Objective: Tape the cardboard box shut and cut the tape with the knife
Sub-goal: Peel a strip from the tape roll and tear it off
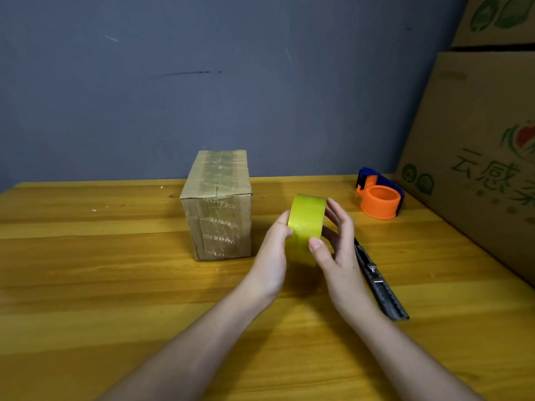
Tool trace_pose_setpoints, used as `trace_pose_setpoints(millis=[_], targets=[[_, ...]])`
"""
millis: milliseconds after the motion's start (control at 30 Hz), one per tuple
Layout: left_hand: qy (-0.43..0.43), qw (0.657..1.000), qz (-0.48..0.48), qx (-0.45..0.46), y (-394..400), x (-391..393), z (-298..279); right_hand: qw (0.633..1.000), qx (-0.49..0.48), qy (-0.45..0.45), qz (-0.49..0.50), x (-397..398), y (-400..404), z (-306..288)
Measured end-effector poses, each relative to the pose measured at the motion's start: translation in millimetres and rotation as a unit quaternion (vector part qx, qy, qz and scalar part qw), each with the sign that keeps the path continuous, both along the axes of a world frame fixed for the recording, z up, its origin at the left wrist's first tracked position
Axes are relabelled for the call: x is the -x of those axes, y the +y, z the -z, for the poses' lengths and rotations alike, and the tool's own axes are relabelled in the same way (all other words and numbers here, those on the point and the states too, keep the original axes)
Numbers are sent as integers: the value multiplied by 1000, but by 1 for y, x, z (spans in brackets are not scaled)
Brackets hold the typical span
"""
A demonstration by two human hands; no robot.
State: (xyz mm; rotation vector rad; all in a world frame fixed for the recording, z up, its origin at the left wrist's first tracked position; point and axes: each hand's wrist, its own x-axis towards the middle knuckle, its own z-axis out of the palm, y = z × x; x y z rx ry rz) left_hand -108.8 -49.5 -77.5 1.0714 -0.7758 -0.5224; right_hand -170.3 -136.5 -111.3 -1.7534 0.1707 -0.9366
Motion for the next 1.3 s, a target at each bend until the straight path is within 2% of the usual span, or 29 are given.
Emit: trace_pose_setpoints(millis=[267,500,700,867,1300], targets=[[53,998,21,-21,2,-2,1,1000,-24,-1,-8,-2,2,2],[21,999,-16,-36,1,-3,2,1000,-12,-1,-1,-2,0,3],[-4,999,10,-40,2,-4,4,1000,-9,-1,-5,-2,0,3],[39,998,32,-40,2,-5,4,999,-30,-8,-12,-3,1,4],[21,997,49,-51,3,-8,5,1000,-11,-6,3,-2,-1,4]])
